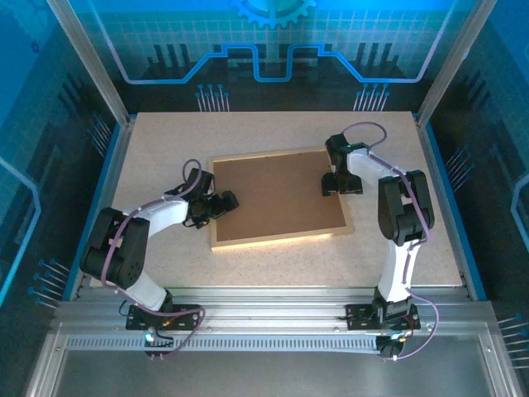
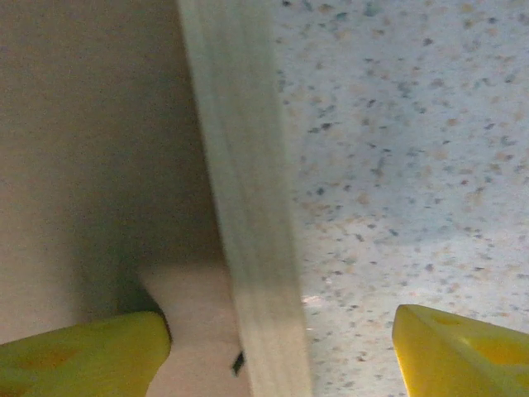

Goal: Put the photo into the frame

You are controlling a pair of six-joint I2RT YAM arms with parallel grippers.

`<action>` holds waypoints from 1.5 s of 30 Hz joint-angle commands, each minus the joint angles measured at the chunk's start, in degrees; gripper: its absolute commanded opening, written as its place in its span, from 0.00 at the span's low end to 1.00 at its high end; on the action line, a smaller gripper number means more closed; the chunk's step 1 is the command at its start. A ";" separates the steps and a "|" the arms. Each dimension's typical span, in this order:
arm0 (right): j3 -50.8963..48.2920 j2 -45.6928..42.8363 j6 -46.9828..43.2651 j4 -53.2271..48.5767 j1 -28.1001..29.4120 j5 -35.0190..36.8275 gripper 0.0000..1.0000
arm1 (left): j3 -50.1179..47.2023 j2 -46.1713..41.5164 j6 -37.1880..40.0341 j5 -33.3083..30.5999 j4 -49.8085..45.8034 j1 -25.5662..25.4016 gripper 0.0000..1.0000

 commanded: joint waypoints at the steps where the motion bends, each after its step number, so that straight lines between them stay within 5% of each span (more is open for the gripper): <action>1: -3.35 1.99 3.36 2.52 3.95 -14.36 0.78 | 0.14 3.47 -1.36 7.12 6.51 -2.29 0.99; 24: -4.69 -9.21 -3.95 -2.20 -6.93 -4.90 0.78 | 1.84 1.02 2.20 3.49 1.25 -2.00 0.99; 45: -5.71 -2.61 -5.00 1.68 -7.89 -5.98 0.77 | 1.81 0.65 2.19 3.34 0.54 -1.94 0.99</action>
